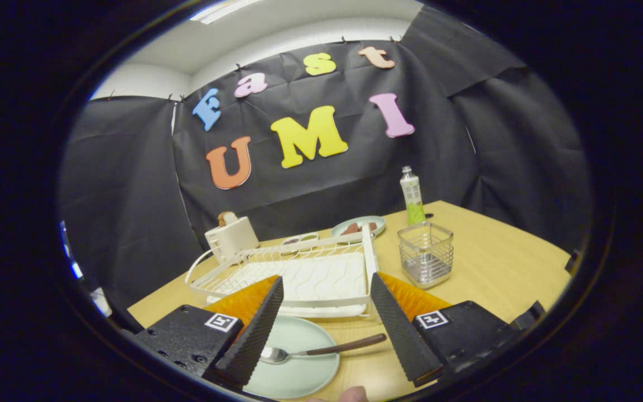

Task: Take the plate from the dish rack, then take the spoon from the basket and place it into the plate.

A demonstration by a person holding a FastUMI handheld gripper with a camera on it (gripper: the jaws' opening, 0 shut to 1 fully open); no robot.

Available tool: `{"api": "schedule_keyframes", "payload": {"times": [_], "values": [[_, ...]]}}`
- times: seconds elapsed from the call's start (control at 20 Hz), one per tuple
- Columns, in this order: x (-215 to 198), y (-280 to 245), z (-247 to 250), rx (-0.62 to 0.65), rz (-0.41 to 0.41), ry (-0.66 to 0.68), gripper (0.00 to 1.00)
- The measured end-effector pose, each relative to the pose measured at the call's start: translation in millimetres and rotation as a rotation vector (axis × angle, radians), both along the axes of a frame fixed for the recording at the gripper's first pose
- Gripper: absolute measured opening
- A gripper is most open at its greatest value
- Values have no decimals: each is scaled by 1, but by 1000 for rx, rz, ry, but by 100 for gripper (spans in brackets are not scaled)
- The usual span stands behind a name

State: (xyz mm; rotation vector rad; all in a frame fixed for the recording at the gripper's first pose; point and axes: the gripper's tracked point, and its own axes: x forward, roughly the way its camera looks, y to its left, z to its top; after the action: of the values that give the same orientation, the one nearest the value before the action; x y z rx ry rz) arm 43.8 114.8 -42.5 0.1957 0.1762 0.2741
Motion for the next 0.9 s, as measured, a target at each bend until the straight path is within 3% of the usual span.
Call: {"api": "schedule_keyframes", "payload": {"times": [0.45,0.9], "values": [[-42,-16,71,-190,-178,-221,100],[-81,10,84,-178,-207,-263,100]]}}
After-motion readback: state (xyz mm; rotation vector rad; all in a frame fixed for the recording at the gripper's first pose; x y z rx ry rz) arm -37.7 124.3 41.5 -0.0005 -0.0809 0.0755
